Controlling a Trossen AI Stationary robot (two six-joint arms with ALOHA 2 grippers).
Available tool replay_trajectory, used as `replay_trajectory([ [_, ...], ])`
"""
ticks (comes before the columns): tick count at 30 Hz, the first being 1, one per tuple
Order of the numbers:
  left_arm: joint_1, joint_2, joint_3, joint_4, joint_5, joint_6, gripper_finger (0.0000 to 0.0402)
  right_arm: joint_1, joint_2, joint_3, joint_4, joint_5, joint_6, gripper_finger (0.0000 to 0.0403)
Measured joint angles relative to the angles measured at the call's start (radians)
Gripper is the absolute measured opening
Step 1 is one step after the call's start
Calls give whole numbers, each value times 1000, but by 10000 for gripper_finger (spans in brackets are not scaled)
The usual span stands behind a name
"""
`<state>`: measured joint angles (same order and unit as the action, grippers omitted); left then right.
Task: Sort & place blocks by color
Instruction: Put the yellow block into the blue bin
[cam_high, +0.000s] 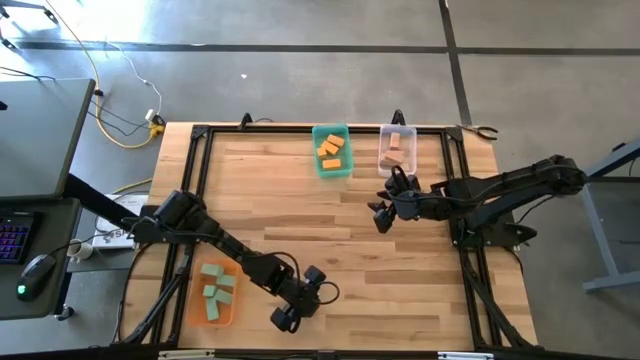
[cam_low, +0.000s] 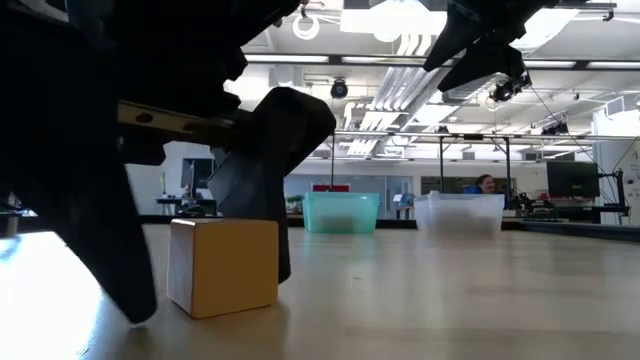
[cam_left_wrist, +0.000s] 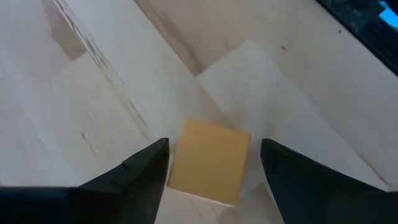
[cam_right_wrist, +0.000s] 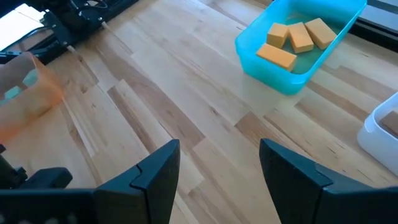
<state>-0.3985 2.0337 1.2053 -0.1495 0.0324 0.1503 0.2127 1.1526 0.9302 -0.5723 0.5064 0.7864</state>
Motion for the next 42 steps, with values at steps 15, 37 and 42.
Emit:
replay_trajectory([
  [15,24,-1,0,45,1,-8,104,0,0,0,-23,43,-1,209],
  [37,229,-148,0,-7,-215,84,109,0,0,0,-23,-13,-38,209],
  [42,320,-175,0,-8,-230,126,108,0,0,0,-22,-40,-69,209],
])
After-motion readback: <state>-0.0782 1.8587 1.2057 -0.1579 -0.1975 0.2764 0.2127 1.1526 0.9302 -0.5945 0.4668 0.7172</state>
